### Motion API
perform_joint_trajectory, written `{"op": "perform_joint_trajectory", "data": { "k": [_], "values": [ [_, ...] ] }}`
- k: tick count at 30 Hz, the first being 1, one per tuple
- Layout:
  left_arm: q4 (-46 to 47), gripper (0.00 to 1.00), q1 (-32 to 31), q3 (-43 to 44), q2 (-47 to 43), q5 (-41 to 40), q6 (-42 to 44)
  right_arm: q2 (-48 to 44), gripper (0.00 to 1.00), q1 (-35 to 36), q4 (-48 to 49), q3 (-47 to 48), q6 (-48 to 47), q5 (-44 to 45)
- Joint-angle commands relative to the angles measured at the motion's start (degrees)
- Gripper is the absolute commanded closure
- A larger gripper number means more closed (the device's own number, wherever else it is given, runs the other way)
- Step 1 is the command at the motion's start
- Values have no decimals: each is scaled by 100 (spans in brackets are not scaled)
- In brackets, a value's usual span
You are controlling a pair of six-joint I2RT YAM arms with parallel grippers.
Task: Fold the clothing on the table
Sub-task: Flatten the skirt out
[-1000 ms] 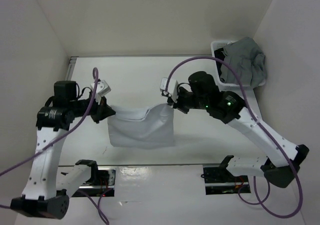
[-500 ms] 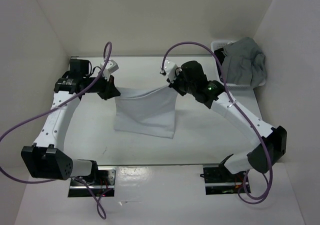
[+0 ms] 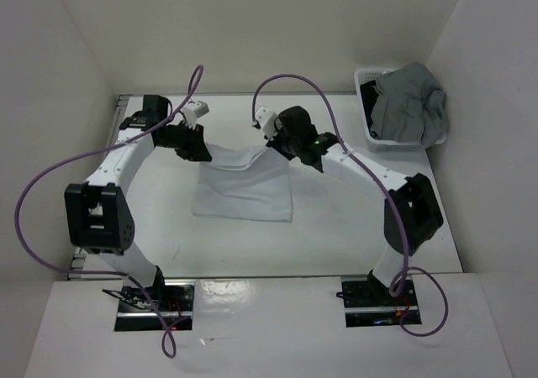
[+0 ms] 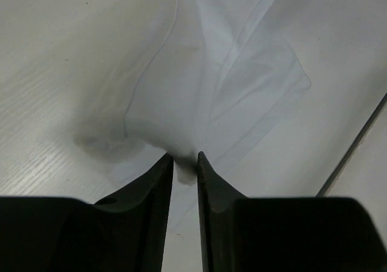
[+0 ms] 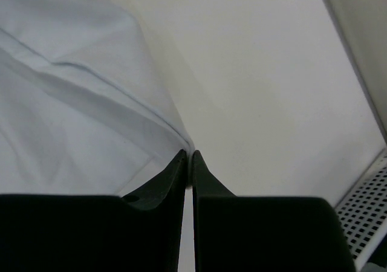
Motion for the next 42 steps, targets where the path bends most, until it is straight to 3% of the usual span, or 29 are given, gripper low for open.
{"op": "perform_joint_trajectory", "data": {
  "k": [1,3,13,18,23,27,29,32,35,39,41,42],
  "values": [
    [235,69,211,566,660,288,-291,377,90,-146,508,183,111,69],
    [306,62,298,778,1117,341,-414,519,90,-277,648,235,111,69],
    [235,60,624,1912,2631,508,-600,1310,93,-1016,702,788,225,-238],
    [-1,60,484,1913,2693,631,-398,1960,93,-1140,649,1280,426,-186],
    [-203,59,290,1579,2492,499,-108,2689,84,-1412,342,2141,1041,-185],
    [-388,59,290,1351,2184,561,42,3172,83,-1702,-18,2914,1648,-238],
    [-441,59,290,1184,2017,561,121,3393,79,-1877,-325,3424,1947,-239],
    [-494,59,290,1016,1876,491,253,3859,54,-2018,-817,4128,2167,-107],
    [-547,59,290,850,1735,491,306,4000,47,-2072,-889,4314,2167,165],
    [-600,59,290,727,1543,377,306,3378,44,-2072,-942,3903,2167,61],
    [-713,59,290,726,1393,289,306,2728,34,-2072,-1117,3726,2167,-325],
    [-714,54,238,726,1314,175,306,2517,30,-2072,-1353,3594,2289,-422]
  ]
}}
